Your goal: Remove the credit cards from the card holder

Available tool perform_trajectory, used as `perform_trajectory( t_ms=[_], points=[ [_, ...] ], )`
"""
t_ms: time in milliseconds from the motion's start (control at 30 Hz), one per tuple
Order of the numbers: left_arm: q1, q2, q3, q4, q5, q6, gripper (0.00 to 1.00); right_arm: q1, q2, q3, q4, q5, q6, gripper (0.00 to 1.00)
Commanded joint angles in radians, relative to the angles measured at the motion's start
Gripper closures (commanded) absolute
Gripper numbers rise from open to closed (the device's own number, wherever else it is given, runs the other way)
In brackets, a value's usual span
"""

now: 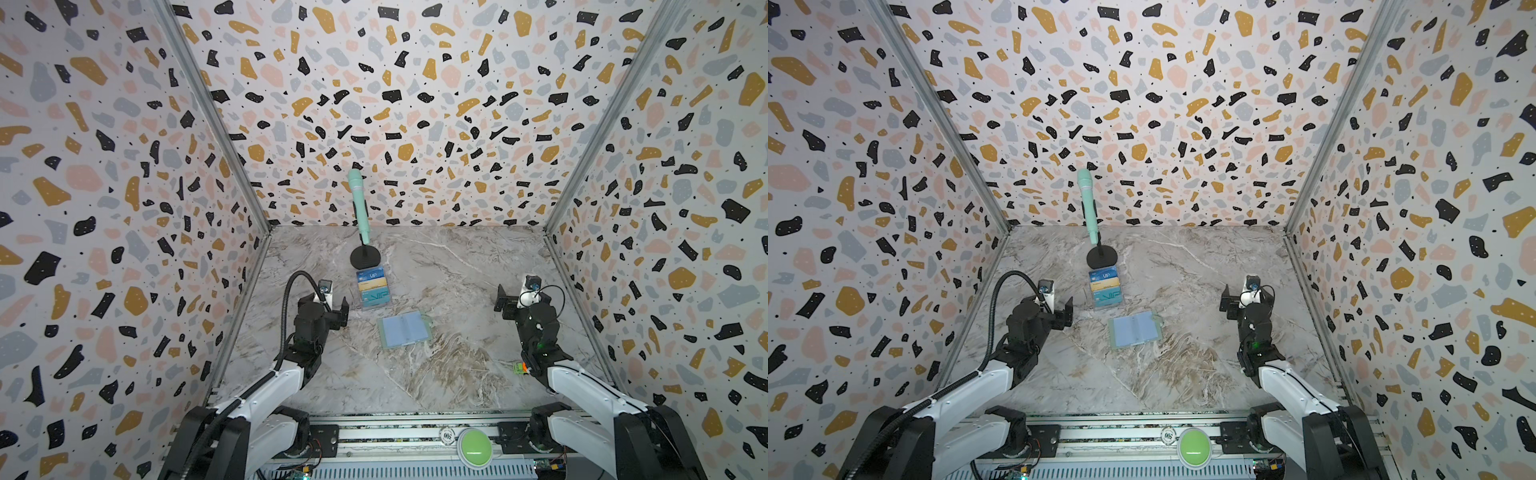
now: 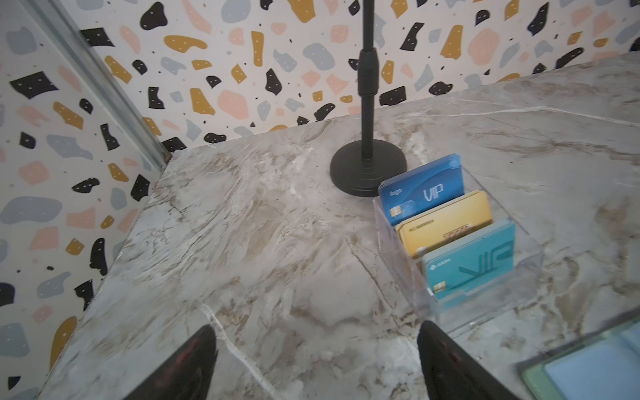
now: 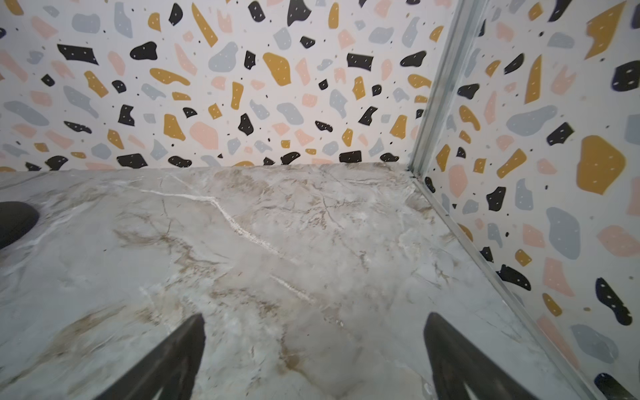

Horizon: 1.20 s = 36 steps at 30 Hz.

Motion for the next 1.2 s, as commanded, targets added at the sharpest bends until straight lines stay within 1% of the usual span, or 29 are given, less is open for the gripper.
perform_trajectory(
  t_ms=[0,67,100,133,167,233,300,400,467,633,667,700,733,767,800,900,933,1000,1033,1100,1167],
  points=[
    [0.017,0.058,-0.043,0.277,-0.063,-0.033,0.07,-0.028,0.078,-0.056,0.285,0.054,-0.05,0.01],
    [0.026,0.11,-0.029,0.281,-0.058,-0.034,0.06,-0.037,0.133,-0.058,0.325,0.049,-0.067,0.01],
    [0.026,0.134,-0.026,0.286,-0.063,-0.031,0.05,-0.042,0.147,-0.047,0.311,0.047,-0.064,0.01],
    [0.028,0.156,-0.027,0.299,-0.069,-0.03,0.03,-0.046,0.158,-0.038,0.284,0.03,-0.06,0.01],
    [0.029,0.176,-0.027,0.316,-0.081,-0.035,0.0,-0.051,0.176,-0.04,0.299,0.019,-0.06,0.01],
    [0.035,0.182,-0.004,0.277,-0.084,-0.02,0.0,-0.058,0.212,-0.056,0.34,0.011,-0.055,0.01],
    [0.036,0.177,-0.015,0.304,-0.103,0.008,0.0,-0.067,0.256,-0.087,0.422,0.001,-0.045,0.01],
    [0.038,0.156,-0.081,0.436,-0.117,0.055,0.0,-0.074,0.324,-0.111,0.536,-0.007,-0.046,0.01],
    [0.046,0.159,-0.11,0.499,-0.113,0.06,0.0,-0.075,0.324,-0.091,0.486,-0.021,-0.047,0.01],
    [0.062,0.209,-0.103,0.521,-0.093,0.055,0.0,-0.077,0.347,-0.09,0.502,-0.043,-0.051,0.01],
    [0.07,0.208,-0.094,0.499,-0.082,0.049,0.0,-0.079,0.377,-0.094,0.528,-0.043,-0.049,0.01],
    [0.076,0.213,-0.091,0.504,-0.073,0.047,0.0,-0.084,0.413,-0.093,0.602,-0.047,-0.06,0.01],
    [0.081,0.218,-0.087,0.501,-0.069,0.043,0.0,-0.082,0.425,-0.075,0.582,-0.061,-0.066,0.01],
    [0.088,0.221,-0.084,0.496,-0.062,0.037,0.0,-0.088,0.413,-0.053,0.5,-0.074,-0.054,0.01],
    [0.094,0.226,-0.083,0.502,-0.059,0.031,0.0,-0.096,0.406,-0.05,0.478,-0.094,-0.051,0.01],
    [0.112,0.237,-0.093,0.531,-0.054,0.012,0.0,-0.102,0.409,-0.048,0.481,-0.096,-0.047,0.01],
    [0.122,0.251,-0.109,0.57,-0.048,0.006,0.0,-0.102,0.406,-0.048,0.48,-0.098,-0.047,0.01],
    [0.135,0.299,-0.164,0.723,-0.059,-0.017,0.0,-0.102,0.409,-0.048,0.481,-0.097,-0.047,0.01],
    [0.138,0.31,-0.174,0.749,-0.051,-0.019,0.0,-0.102,0.409,-0.048,0.48,-0.097,-0.047,0.01],
    [0.147,0.287,-0.143,0.648,-0.033,-0.019,0.0,-0.102,0.407,-0.049,0.481,-0.098,-0.047,0.01],
    [0.167,0.306,-0.136,0.667,-0.029,-0.043,0.0,-0.102,0.405,-0.05,0.481,-0.098,-0.048,0.01]
  ],
)
